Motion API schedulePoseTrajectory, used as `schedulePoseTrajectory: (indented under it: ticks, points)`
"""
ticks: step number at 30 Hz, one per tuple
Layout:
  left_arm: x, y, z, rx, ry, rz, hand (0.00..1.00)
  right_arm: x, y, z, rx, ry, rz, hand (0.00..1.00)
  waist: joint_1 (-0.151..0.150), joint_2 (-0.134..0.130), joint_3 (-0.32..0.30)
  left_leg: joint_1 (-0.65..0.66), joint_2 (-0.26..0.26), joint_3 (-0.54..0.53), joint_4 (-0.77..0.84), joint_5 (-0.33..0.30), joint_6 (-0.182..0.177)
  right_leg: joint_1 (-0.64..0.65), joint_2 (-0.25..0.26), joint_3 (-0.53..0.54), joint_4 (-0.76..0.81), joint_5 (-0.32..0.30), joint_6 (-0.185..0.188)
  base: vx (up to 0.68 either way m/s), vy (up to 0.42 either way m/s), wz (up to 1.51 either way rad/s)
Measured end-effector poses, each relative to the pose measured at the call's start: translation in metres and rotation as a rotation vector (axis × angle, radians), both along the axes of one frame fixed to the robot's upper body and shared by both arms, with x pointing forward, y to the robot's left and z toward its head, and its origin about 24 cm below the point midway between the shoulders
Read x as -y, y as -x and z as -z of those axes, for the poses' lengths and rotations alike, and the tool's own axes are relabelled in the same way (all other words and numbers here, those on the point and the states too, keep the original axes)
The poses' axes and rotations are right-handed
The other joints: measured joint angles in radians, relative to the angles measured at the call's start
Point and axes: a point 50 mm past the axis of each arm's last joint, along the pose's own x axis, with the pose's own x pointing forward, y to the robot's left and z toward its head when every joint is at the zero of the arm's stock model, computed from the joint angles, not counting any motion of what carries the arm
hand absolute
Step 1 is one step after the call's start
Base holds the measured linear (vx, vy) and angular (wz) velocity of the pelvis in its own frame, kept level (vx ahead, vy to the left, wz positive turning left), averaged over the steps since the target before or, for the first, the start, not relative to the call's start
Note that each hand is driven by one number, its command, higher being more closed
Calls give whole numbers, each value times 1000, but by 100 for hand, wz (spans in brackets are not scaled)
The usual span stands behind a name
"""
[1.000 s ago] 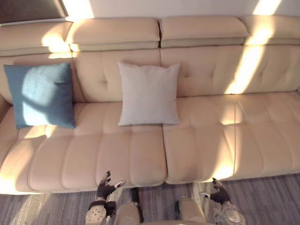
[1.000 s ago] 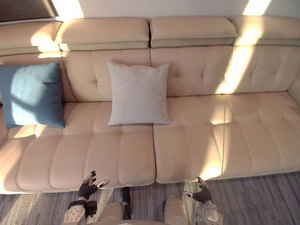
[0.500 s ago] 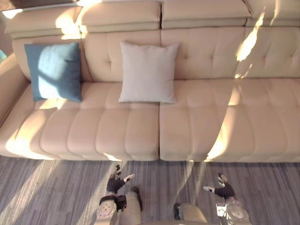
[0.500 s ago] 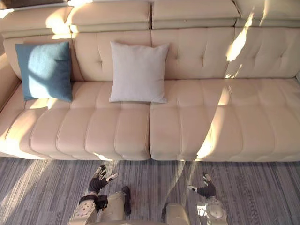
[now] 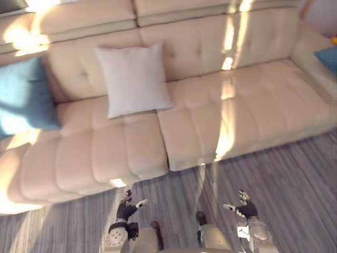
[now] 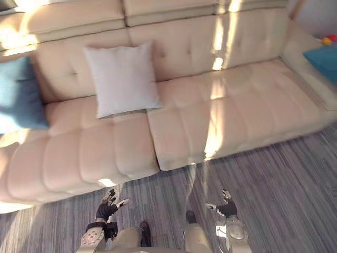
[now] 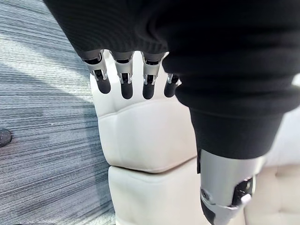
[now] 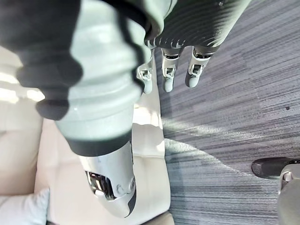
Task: Pick up cushions and gather them together orderly.
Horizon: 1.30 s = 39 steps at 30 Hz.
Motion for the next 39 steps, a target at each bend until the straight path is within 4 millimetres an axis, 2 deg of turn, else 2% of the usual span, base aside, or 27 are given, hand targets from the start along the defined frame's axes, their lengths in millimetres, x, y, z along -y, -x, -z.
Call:
schedulePoseTrajectory:
  ticks: [2,5,7,9,10,11,12,13,14,18,20,21,22,23,24,25,26,27,29,30,31,32,34,35,36,37,39]
  points:
    - [-2,-2,-2,8,-12,-8,0,0,-6,-4,16,12,-19,0,-3,7,4,91,26,157,-5,-10,6,17,-90,-354,40,-26,-95,72,26,-191]
    - [-2,-6,-5,23,-17,0,0,-8,-18,-8,35,27,-84,0,-6,21,4,178,47,286,-42,-22,-16,41,-130,-569,75,-62,-110,124,-95,-196]
    - [0,-17,-10,51,-18,15,0,-10,-22,-10,45,26,-97,0,-21,29,7,224,92,338,20,-49,-68,23,-76,-511,105,-88,-79,167,-188,-190]
    - [3,-22,-12,65,-9,20,0,-11,-23,-11,45,34,-115,0,-18,37,10,217,190,301,236,-27,-64,36,6,-405,101,-101,-91,294,-248,-206]
    - [5,-21,-11,62,0,24,0,-12,-27,-13,52,42,-129,0,-9,50,17,186,245,214,408,39,36,65,60,-338,96,-112,-101,316,-203,-238]
    - [9,-20,-10,59,8,30,0,-12,-26,-12,51,44,-127,0,-6,56,20,148,256,117,511,136,99,88,86,-289,95,-122,-113,292,-45,-214]
    - [16,-20,-9,56,23,47,0,-14,-24,-11,45,41,-129,0,1,61,23,107,225,-17,594,174,88,108,105,-222,95,-128,-123,319,77,-195]
    - [24,-21,-9,62,48,48,0,-12,-24,-10,37,50,-120,0,12,62,26,34,136,-178,671,101,36,127,120,-146,101,-144,-127,404,132,-203]
    - [27,-22,-10,67,63,41,0,-14,-22,-7,22,44,-114,0,35,50,33,-35,37,-299,700,39,21,159,123,-76,100,-156,-125,347,130,-165]
    - [25,-18,-11,75,70,18,0,-14,-18,-1,-5,37,-100,0,64,39,47,-192,-122,-468,525,-12,22,257,111,29,76,-199,-103,347,151,-92]
    - [25,-20,-12,82,69,17,0,-11,-24,-3,4,48,-78,0,91,45,46,-251,-191,-498,197,33,-38,294,83,83,60,-244,-68,398,238,-49]
    - [25,-20,-12,82,71,15,0,-9,-27,-4,6,50,-73,0,94,53,44,-251,-190,-487,106,57,-63,307,82,97,51,-254,-61,474,259,-65]
    - [23,-19,-12,78,67,4,0,-9,-31,-4,6,49,-70,0,117,69,36,-241,-178,-446,28,171,-21,330,82,124,47,-285,-41,545,288,-59]
    - [20,-17,-11,73,63,-4,0,-15,-32,-3,4,37,-81,0,127,45,21,-233,-206,-411,47,159,58,336,49,142,66,-323,-22,574,291,-48]
    - [17,-16,-11,74,61,-18,0,-17,-32,-3,5,31,-83,0,128,25,11,-233,-227,-401,54,135,95,333,33,144,100,-341,9,630,262,-24]
    - [14,-16,-11,74,57,-32,0,-18,-32,-2,1,28,-81,0,131,6,3,-228,-245,-381,66,101,113,299,11,146,192,-367,62,602,215,-17]
    - [14,-13,-9,63,59,-39,0,-18,-32,-2,2,23,-71,0,129,2,3,-188,-261,-368,90,45,132,222,-2,152,436,-349,226,596,213,-12]
    - [15,-12,-9,58,57,-32,0,-19,-31,-1,-3,15,-63,0,119,2,4,-156,-268,-369,95,24,142,198,-4,156,537,-321,288,711,241,5]
    - [15,-5,-4,23,49,-7,0,-19,-20,7,-38,1,-44,0,100,-4,9,-38,-286,-377,91,-8,161,142,-36,106,800,-293,284,670,169,29]
    - [18,-5,-4,19,48,10,0,-19,-15,10,-55,0,-39,0,89,-7,10,34,-293,-380,73,-13,166,105,-87,15,876,-300,236,598,90,6]
    - [20,-5,-4,17,50,16,0,-18,-16,9,-50,1,-37,0,89,1,11,103,-294,-391,17,-34,176,45,-121,-67,879,-319,144,594,87,-4]
    - [19,-6,-5,20,49,18,0,-18,-18,8,-45,1,-38,0,88,3,12,129,-293,-395,-4,-36,177,12,-127,-96,862,-331,118,598,55,-6]
    - [21,-15,-9,45,49,31,0,-15,-19,7,-41,8,-35,0,73,11,18,210,-287,-434,-77,-39,172,-100,-132,-151,716,-349,86,530,2,31]
    - [24,-21,-11,59,52,46,0,-10,-19,6,-43,22,-34,0,58,34,32,261,-268,-457,-106,-48,154,-135,-107,-158,560,-333,82,592,-27,49]
    - [27,-25,-12,66,55,54,0,-6,-19,5,-46,34,-33,0,55,54,44,303,-245,-458,-120,-57,138,-139,-81,-141,398,-275,81,739,-40,51]
    - [27,-27,-13,70,51,57,0,-4,-18,6,-55,40,-30,0,51,55,47,346,-237,-474,-126,-70,106,-140,-54,-122,181,-162,85,635,-45,35]
    - [22,-24,-10,55,36,48,0,-4,-16,7,-60,37,-28,0,52,33,39,403,-237,-508,-118,-97,60,-141,-47,-112,19,-31,65,707,-136,50]
